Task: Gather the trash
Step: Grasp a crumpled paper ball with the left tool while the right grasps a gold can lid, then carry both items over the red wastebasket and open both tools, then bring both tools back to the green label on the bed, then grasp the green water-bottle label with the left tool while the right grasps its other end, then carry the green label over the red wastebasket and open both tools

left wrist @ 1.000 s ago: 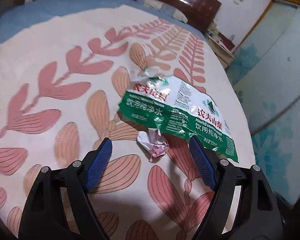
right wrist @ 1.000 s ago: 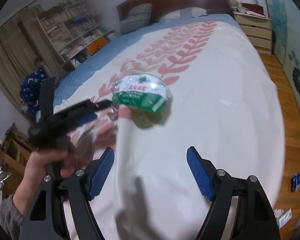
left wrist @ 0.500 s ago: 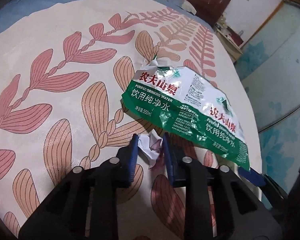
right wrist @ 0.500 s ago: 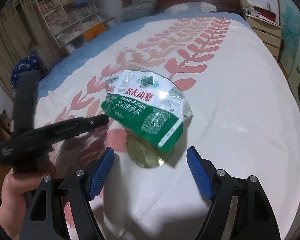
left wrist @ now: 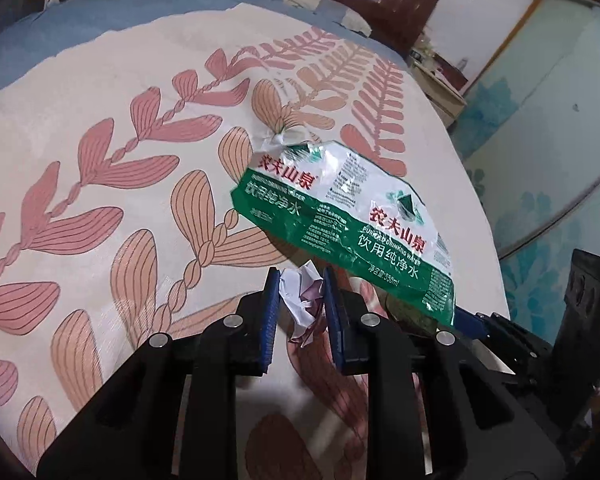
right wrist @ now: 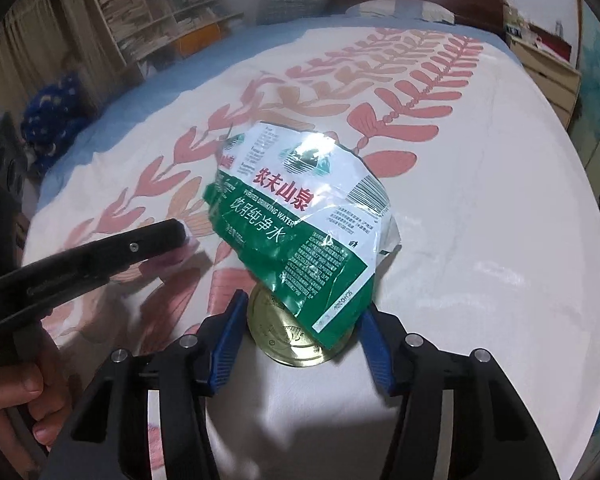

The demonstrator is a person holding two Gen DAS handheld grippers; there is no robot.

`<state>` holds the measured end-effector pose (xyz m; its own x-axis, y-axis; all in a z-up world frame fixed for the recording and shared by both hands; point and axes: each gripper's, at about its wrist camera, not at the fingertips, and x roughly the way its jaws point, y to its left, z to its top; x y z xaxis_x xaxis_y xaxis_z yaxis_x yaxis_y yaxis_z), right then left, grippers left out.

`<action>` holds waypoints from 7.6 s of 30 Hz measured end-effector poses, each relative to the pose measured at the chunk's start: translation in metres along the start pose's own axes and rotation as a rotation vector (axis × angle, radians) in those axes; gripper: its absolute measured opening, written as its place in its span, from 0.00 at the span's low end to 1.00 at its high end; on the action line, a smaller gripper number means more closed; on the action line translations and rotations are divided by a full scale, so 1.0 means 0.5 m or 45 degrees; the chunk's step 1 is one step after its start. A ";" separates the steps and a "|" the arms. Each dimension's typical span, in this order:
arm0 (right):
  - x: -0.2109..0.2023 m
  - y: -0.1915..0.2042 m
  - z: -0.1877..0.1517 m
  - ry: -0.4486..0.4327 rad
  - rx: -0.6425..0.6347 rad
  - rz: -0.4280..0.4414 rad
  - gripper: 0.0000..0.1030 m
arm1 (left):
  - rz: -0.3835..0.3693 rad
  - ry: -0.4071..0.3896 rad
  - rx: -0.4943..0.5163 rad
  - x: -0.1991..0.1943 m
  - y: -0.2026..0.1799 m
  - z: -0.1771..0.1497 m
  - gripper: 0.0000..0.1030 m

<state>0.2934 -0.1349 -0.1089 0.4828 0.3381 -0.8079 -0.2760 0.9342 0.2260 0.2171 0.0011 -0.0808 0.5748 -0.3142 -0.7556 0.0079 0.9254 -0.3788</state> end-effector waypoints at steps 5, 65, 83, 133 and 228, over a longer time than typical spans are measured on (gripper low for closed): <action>-0.072 -0.048 -0.053 -0.021 0.185 0.214 0.52 | -0.012 -0.052 0.024 -0.061 -0.014 -0.027 0.21; -0.695 -0.585 -0.961 0.104 0.717 -0.099 0.55 | -0.323 0.840 0.613 0.033 -0.831 -0.730 0.22; -0.713 -0.576 -0.883 0.043 0.631 -0.214 0.76 | -0.323 0.673 0.501 -0.007 -0.795 -0.674 0.71; -0.183 -0.105 -0.213 -0.042 0.037 -0.059 0.63 | -0.103 0.114 0.190 -0.051 -0.143 -0.175 0.47; -0.534 -0.578 -0.954 0.174 0.698 -0.339 0.67 | 0.184 0.892 1.004 0.258 -0.765 -0.815 0.75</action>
<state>-0.1523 -0.5496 -0.2183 0.3555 0.1015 -0.9291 0.3236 0.9192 0.2242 -0.0451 -0.4797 -0.2512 0.0154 -0.0096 -0.9998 0.6491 0.7607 0.0027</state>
